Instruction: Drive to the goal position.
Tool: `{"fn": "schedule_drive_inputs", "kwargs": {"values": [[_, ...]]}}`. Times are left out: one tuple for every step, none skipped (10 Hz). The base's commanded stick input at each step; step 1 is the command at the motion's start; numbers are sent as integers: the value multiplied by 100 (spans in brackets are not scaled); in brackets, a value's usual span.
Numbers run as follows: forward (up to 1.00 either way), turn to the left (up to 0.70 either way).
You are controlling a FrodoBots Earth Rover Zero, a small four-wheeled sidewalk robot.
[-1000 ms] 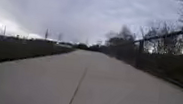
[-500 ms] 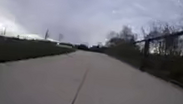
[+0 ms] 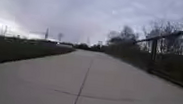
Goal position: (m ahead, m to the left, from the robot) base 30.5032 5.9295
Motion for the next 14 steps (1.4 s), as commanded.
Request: {"fn": "schedule_drive_inputs", "kwargs": {"values": [[100,0],[100,0],[100,0],[100,0],[100,0],[100,0],[100,0],[100,0],[100,0],[100,-4],[100,-13],[100,-30],[100,-40],[100,-40]]}}
